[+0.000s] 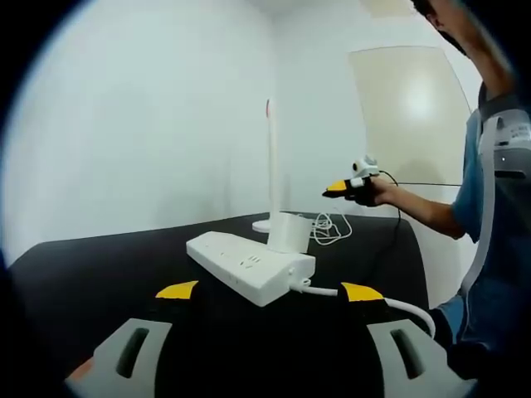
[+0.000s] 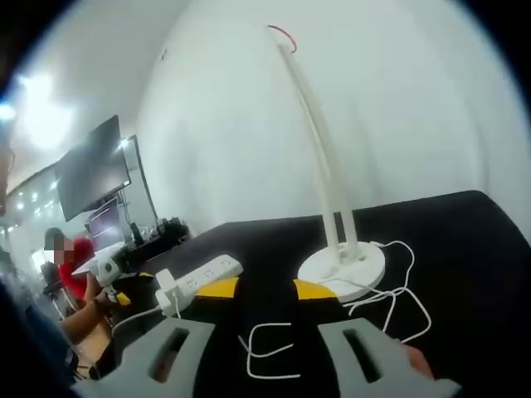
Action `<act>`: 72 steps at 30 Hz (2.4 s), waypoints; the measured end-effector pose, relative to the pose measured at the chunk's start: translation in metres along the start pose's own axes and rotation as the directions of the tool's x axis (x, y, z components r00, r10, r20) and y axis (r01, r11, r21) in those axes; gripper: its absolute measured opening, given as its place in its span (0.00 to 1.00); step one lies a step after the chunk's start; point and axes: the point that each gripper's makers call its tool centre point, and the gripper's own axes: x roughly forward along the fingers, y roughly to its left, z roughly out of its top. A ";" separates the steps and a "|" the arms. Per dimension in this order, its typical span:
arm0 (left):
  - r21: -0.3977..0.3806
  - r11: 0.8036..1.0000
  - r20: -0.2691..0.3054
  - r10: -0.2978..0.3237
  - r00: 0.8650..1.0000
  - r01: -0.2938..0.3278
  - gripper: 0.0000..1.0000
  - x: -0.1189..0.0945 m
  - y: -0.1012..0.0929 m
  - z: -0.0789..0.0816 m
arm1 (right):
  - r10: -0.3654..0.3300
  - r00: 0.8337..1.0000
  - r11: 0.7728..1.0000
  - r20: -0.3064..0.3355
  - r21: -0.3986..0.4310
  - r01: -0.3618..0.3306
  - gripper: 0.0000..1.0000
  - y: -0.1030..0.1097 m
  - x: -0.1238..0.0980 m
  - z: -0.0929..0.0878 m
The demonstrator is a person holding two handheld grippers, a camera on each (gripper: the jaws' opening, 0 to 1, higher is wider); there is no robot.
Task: Insert the desk lamp plug into the socket, turn on the power strip switch, turn on the lamp switch, then turn off the lamp switch, turn off the power strip switch, and remove the plug from the socket.
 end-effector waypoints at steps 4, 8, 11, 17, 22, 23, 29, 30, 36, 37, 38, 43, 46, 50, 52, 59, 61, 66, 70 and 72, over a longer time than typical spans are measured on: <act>0.002 1.000 0.000 -0.001 1.000 0.001 0.63 0.000 -0.001 0.000 | 0.005 1.000 1.000 0.005 0.008 -0.005 0.25 0.001 0.001 0.001; 0.002 1.000 0.002 -0.002 1.000 0.002 0.63 0.000 -0.001 0.000 | 0.008 1.000 1.000 0.000 0.005 -0.008 0.25 0.002 0.002 0.001; 0.002 1.000 0.004 -0.002 1.000 0.002 0.63 0.000 -0.001 0.001 | 0.008 1.000 1.000 -0.005 0.001 -0.008 0.25 0.003 0.003 0.000; 0.005 1.000 0.003 -0.006 1.000 0.006 0.63 0.000 -0.002 0.001 | 0.004 1.000 1.000 -0.010 -0.003 -0.004 0.25 0.004 0.004 0.001; 0.006 1.000 0.002 -0.005 1.000 0.005 0.63 0.000 -0.003 0.000 | 0.003 1.000 1.000 -0.006 -0.004 -0.003 0.25 0.006 0.005 0.002; 0.005 1.000 0.005 -0.005 1.000 0.005 0.63 0.000 -0.002 0.001 | 0.002 1.000 1.000 -0.006 -0.005 -0.002 0.25 0.006 0.006 0.002; -0.001 1.000 0.006 -0.005 1.000 0.005 0.63 0.001 -0.002 0.001 | 0.005 1.000 1.000 0.002 -0.001 -0.005 0.25 0.011 0.008 0.004; -0.002 1.000 0.005 -0.006 1.000 0.006 0.63 0.000 -0.002 0.001 | 0.006 1.000 1.000 0.003 -0.002 -0.006 0.25 0.012 0.009 0.005; -0.002 1.000 0.019 -0.011 1.000 0.011 0.63 0.000 -0.003 0.003 | 0.000 1.000 1.000 -0.009 -0.014 0.000 0.25 0.014 0.011 0.006; -0.003 1.000 0.018 -0.012 1.000 0.012 0.63 0.000 -0.003 0.003 | 0.001 1.000 1.000 -0.005 -0.015 -0.001 0.25 0.015 0.011 0.007; -0.004 1.000 0.015 -0.013 1.000 0.013 0.63 0.000 -0.003 0.003 | 0.001 1.000 1.000 -0.001 -0.015 -0.001 0.25 0.016 0.010 0.008; -0.002 1.000 0.008 -0.012 1.000 0.012 0.63 0.000 -0.004 0.001 | -0.007 1.000 1.000 0.006 -0.010 0.007 0.25 0.012 0.010 0.008; -0.004 1.000 0.018 -0.012 1.000 0.012 0.63 0.000 -0.003 0.003 | -0.017 0.999 1.000 0.032 -0.006 0.017 0.25 0.010 0.009 0.009; -0.003 1.000 0.019 -0.014 1.000 0.014 0.63 0.000 -0.003 0.003 | -0.013 0.998 1.000 0.063 -0.009 0.014 0.29 0.005 0.008 0.018; -0.001 1.000 0.020 -0.015 1.000 0.015 0.63 0.000 -0.003 0.003 | -0.007 0.998 1.000 0.068 -0.015 0.008 0.30 0.007 0.008 0.018; -0.002 1.000 0.032 -0.014 0.999 0.014 0.63 -0.001 -0.003 0.005 | 0.007 0.999 1.000 0.035 -0.021 -0.006 0.30 0.007 0.018 0.013; 0.003 1.000 0.035 -0.016 0.999 0.016 0.63 -0.001 -0.003 0.006 | 0.007 1.000 1.000 0.026 -0.023 -0.006 0.30 0.007 0.020 0.012; 0.003 1.000 0.046 -0.019 0.999 0.018 0.63 -0.002 -0.003 0.008 | 0.000 1.000 0.999 0.011 -0.047 0.001 0.30 0.006 0.022 0.010; 0.004 1.000 0.042 -0.019 0.999 0.019 0.62 -0.002 -0.004 0.007 | -0.008 1.000 0.998 0.013 -0.057 0.008 0.30 -0.006 0.029 0.014; 0.004 1.000 0.038 -0.019 0.999 0.018 0.62 -0.002 -0.004 0.007 | -0.004 1.000 0.998 0.001 -0.063 0.004 0.30 -0.014 0.034 0.013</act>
